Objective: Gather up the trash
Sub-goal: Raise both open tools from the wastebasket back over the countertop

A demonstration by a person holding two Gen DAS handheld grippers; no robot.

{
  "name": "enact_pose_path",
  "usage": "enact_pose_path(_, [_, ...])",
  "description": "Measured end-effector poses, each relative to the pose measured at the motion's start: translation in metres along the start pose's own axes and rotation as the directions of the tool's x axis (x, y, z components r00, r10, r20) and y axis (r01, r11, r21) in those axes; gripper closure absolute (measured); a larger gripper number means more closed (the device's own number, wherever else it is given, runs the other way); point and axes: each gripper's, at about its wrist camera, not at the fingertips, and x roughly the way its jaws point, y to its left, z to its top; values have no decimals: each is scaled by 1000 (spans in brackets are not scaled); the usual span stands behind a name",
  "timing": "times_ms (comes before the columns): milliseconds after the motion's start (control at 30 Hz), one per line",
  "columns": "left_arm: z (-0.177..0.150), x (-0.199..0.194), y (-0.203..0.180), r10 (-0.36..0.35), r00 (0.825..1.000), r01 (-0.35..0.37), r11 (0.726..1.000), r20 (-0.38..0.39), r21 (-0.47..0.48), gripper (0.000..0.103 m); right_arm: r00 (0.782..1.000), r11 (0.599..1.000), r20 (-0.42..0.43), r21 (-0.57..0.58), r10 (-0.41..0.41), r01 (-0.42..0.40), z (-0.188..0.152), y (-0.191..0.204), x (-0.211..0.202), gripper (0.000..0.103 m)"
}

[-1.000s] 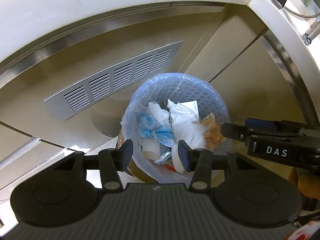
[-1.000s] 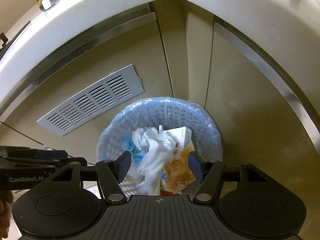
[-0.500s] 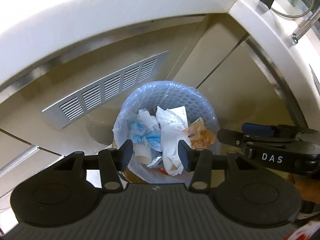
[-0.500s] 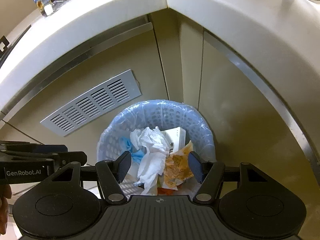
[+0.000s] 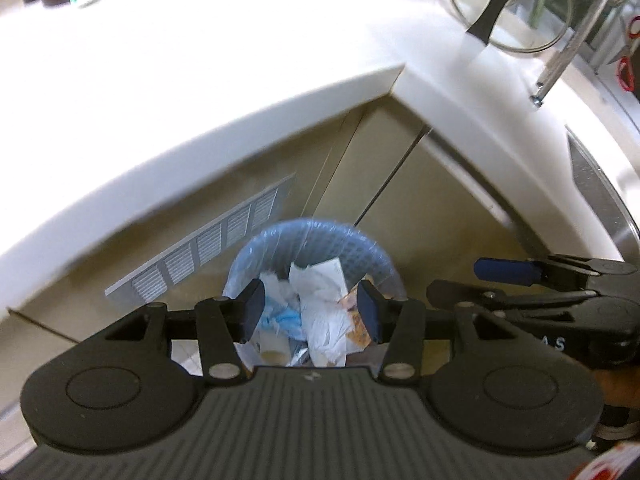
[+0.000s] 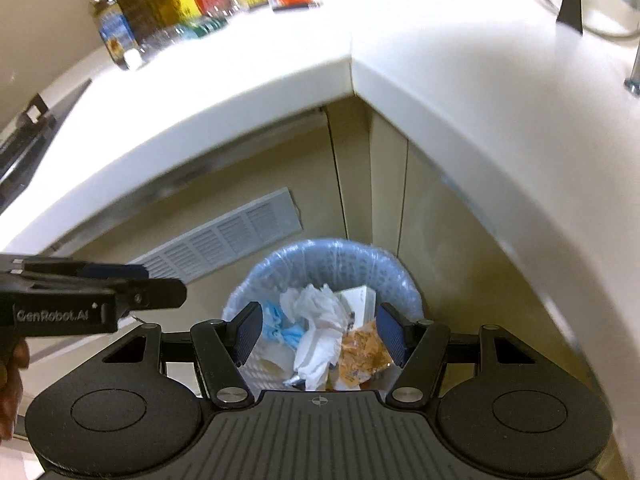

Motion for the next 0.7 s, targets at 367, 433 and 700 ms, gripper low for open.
enact_pose_path(367, [30,-34,-6,-21,993,12,997,117,82,53,980,999,198,-23,-30,35,25,17,-47,40])
enact_pose_path(433, [38,-37,-6,-23,990,10,996,139,90,51,974,999,220,-15,-43,48,32,18,-50,40])
enact_pose_path(700, [81,-43,4,5,976,-29,994,218,107,47,956,998,287,-24,-56,65,69,10,-49,40])
